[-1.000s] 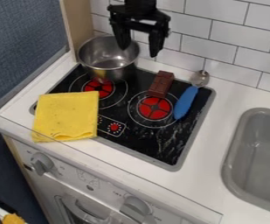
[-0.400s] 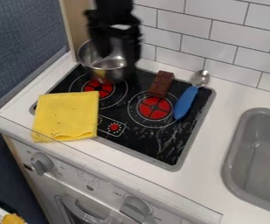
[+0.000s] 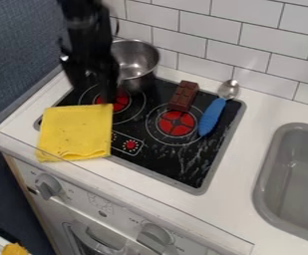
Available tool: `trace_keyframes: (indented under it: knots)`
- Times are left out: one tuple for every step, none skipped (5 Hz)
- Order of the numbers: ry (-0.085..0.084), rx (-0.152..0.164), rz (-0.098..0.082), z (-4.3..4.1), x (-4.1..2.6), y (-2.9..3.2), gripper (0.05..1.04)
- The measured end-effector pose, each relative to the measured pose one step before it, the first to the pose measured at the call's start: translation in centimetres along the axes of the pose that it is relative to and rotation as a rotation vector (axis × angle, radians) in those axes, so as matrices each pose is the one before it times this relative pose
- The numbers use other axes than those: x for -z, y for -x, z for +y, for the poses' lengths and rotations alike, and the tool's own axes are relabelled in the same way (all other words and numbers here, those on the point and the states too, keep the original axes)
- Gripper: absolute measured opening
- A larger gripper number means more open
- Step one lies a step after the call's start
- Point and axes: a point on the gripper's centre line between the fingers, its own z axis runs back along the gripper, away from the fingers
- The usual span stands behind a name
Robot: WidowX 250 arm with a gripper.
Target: Move the yellow cloth to the bottom-left of the stove
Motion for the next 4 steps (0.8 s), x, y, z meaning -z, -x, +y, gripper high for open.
trace_keyframes:
  knots:
    - [-0.0014,-0.0589,0.0507,1.415,2.355,0.171,1.001]
    - [0.0102,-0.053,0.0563,1.264,2.003,0.613,1.001]
    - [0.0191,0.005,0.005,0.06,0.271,0.185,1.001]
    - [0.0412,0.0506,0.0116,-1.209,0.498,0.428,1.001]
